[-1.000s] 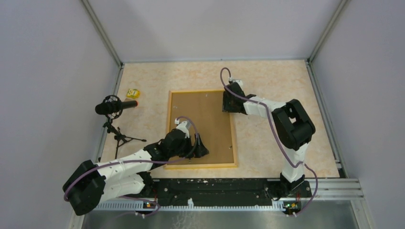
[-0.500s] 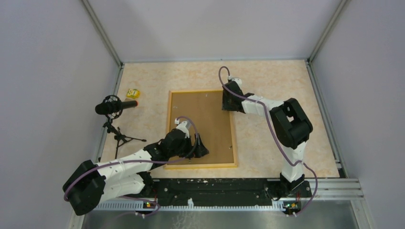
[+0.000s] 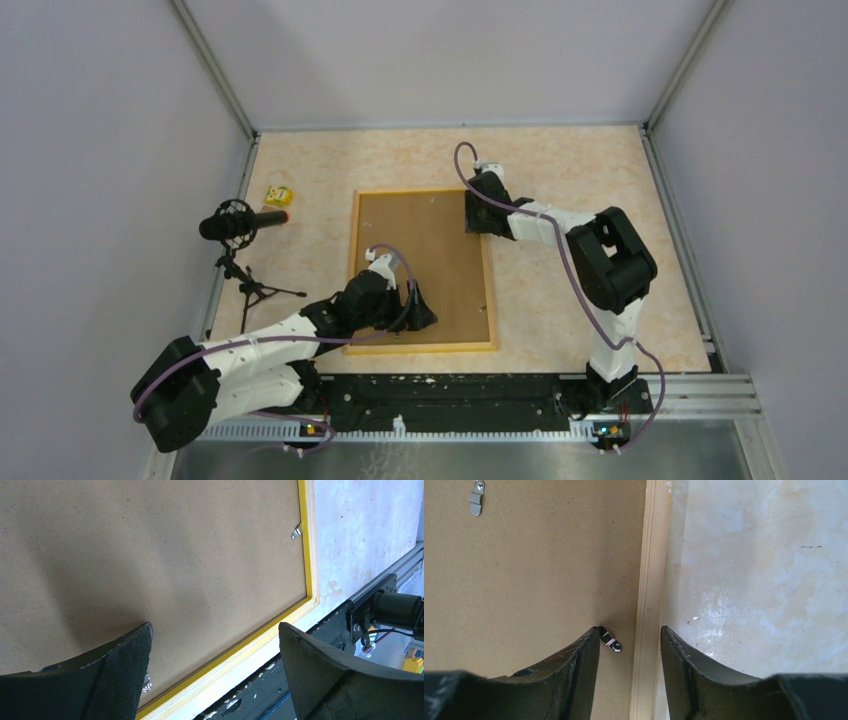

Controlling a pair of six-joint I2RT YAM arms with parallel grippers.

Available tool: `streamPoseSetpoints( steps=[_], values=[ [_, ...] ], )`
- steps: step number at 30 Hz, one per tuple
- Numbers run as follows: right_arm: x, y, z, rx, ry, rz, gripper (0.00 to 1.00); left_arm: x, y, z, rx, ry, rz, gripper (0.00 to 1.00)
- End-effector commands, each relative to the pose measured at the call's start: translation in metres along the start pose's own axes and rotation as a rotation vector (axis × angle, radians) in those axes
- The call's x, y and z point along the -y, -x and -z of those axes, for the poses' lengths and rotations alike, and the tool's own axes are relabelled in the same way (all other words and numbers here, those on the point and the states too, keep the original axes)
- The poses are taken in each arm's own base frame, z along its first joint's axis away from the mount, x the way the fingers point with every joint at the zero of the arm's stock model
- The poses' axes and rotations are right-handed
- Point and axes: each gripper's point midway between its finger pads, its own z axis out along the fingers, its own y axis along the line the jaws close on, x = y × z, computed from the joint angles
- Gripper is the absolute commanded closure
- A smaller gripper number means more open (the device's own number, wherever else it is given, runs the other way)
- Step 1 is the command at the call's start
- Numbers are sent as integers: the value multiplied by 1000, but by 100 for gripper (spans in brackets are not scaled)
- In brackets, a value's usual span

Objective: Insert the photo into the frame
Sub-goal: Install the photo frame at the center of the board.

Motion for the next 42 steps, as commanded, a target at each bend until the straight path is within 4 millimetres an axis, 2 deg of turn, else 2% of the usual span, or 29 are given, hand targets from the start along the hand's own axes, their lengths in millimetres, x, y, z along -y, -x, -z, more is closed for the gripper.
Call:
streamPoseSetpoints(
  steps=[1,15,20,23,28,35,38,39,40,42],
  values=[
    [18,-25,2,-76,-43,57,54,0,1,0,8,-7,-3,2],
    [34,-43,-4,-114,-166,-57,75,2,2,-1,6,-12,-1,2],
    [29,-53,-1,-156,-207,-108,87,2,1,-1,5,-11,0,2],
    [22,-58,3,-182,-223,-148,100,2,2,0,8,-10,0,2],
    [10,-59,12,-191,-221,-196,100,2,2,0,10,-10,0,2],
    [1,-31,24,-157,-202,-178,100,9,9,3,28,-28,-11,2],
    [-4,-20,31,-161,-153,-135,95,12,11,6,19,-19,-23,2],
    [-3,-17,35,-157,-147,-120,85,14,14,8,23,-22,-30,2],
    [-2,-14,40,-148,-139,-107,69,16,16,9,24,-23,-39,2],
    [-5,-11,49,-137,-94,-79,51,21,22,12,34,-25,-54,2]
  ],
)
